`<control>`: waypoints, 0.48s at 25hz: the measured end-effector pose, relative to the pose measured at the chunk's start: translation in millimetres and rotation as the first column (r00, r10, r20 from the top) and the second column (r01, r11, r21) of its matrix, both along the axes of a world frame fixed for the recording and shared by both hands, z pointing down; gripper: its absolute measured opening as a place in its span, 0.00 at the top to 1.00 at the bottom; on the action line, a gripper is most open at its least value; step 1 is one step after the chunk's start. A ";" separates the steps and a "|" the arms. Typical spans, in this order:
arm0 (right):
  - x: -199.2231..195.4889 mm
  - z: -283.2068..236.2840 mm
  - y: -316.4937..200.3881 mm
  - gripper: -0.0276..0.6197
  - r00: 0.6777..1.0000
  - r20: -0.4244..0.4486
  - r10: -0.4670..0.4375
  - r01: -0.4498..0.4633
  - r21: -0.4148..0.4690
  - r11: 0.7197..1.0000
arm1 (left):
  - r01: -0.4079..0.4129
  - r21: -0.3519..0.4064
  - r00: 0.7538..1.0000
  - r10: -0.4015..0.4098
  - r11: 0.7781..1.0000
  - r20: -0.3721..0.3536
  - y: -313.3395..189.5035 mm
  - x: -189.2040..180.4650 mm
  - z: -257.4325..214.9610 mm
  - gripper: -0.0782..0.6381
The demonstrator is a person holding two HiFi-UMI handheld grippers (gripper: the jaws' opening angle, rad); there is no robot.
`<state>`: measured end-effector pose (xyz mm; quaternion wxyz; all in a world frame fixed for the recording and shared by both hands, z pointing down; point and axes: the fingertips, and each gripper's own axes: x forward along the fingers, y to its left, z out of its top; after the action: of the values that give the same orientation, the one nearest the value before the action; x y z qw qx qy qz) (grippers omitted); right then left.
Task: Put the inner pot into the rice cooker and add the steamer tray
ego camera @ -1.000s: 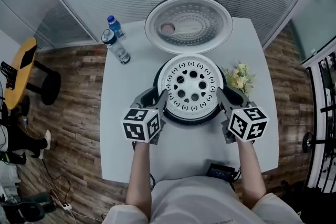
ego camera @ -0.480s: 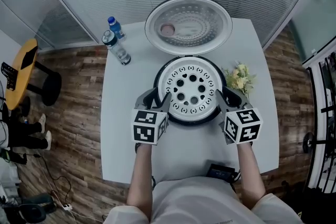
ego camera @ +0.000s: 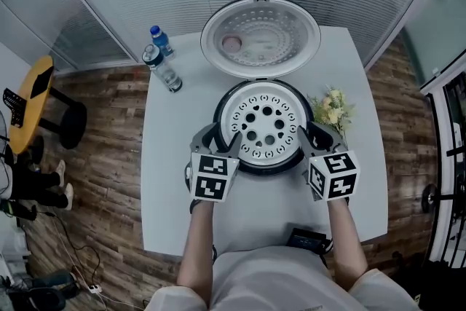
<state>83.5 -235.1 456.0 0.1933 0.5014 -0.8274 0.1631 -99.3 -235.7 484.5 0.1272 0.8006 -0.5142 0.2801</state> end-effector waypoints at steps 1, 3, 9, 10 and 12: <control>-0.2 -0.9 -0.4 0.82 1.000 0.004 0.000 0.000 0.002 1.000 | 0.003 -0.002 1.000 -0.003 1.000 -0.004 -0.5 -0.6 0.0 0.59; -0.9 -3.3 -1.4 0.82 1.000 0.009 0.001 -0.001 0.008 1.000 | 0.010 0.000 1.000 -0.010 1.000 -0.020 -1.5 -1.9 -1.1 0.59; 5.5 -7.6 1.1 0.82 0.995 0.090 0.041 -0.042 0.007 0.999 | 0.042 0.069 0.979 -0.027 0.997 -0.200 2.0 -1.4 -24.1 0.59; 6.5 -9.4 3.0 0.82 0.993 0.111 0.046 -0.047 0.010 0.999 | 0.048 0.077 0.977 -0.031 0.996 -0.210 4.8 -2.5 -26.6 0.59; 6.2 -14.7 5.6 0.83 0.989 0.138 0.046 -0.050 0.028 0.998 | 0.055 0.092 0.974 -0.033 0.994 -0.224 10.8 -4.1 -31.3 0.63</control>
<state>89.7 -229.5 441.3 0.1241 0.5118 -0.8288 0.1890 -103.4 -225.0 453.2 0.1510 0.8206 -0.5273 0.1604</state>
